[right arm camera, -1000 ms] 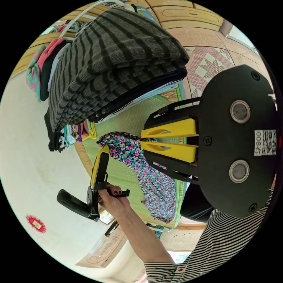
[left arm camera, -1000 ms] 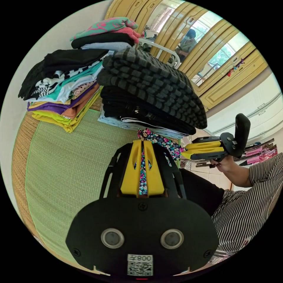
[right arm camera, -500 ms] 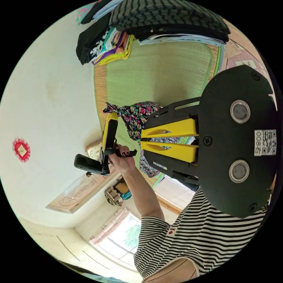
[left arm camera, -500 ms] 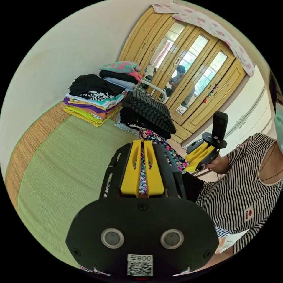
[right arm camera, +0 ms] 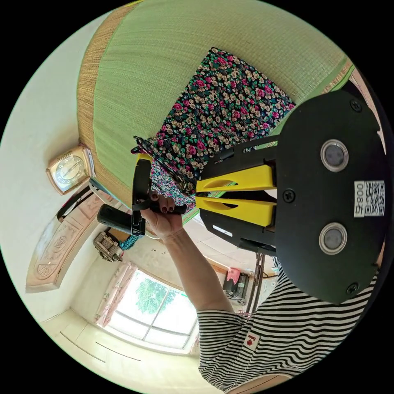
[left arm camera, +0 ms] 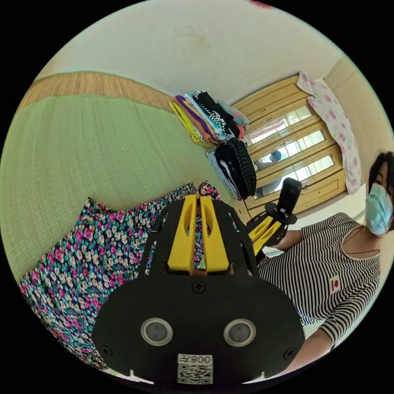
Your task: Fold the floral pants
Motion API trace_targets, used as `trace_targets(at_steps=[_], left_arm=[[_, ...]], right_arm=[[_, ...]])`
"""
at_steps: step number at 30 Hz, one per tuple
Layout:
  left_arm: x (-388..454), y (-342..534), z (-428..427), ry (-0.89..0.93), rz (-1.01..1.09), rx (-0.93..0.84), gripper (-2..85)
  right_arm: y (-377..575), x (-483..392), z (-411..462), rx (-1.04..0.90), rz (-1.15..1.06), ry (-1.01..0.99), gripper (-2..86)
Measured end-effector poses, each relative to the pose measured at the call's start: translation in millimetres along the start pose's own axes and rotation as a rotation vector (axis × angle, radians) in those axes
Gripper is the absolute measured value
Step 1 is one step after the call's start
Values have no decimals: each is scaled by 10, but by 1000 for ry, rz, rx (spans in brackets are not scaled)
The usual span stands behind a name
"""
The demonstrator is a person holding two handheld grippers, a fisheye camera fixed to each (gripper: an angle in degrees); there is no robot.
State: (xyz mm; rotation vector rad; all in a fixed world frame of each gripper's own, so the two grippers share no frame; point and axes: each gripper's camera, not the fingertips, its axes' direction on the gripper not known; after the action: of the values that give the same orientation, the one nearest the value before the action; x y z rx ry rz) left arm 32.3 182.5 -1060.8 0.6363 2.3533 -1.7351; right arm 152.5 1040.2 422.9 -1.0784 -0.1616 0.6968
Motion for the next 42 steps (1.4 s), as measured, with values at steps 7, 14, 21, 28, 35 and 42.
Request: trace_targets(at_steps=[7,14,21,28,35,42], left_arm=[[-703,489,-463,-24,-219,-2,26],[-979,815,-932,-70,-335,49,46],[-798,1181,-1178,-30,-322,118,55],[-611,1440,-989,-162,-358,-2,19],[-457,1501,-817,-240,-332,-51,4],[-128,1523,-678,-229,-295,25,2]], right_arm=[[-381,222,592,-139,51,-17,20],[-708,298,1194,-273,62,-68,24],[-933,314,1526,-337,42,-149,23],[-1052,295,1513,-344,6,-132,9],[-964,429,1504,-376,17,139,2],[-753,330,1271,-309,5,209,1]])
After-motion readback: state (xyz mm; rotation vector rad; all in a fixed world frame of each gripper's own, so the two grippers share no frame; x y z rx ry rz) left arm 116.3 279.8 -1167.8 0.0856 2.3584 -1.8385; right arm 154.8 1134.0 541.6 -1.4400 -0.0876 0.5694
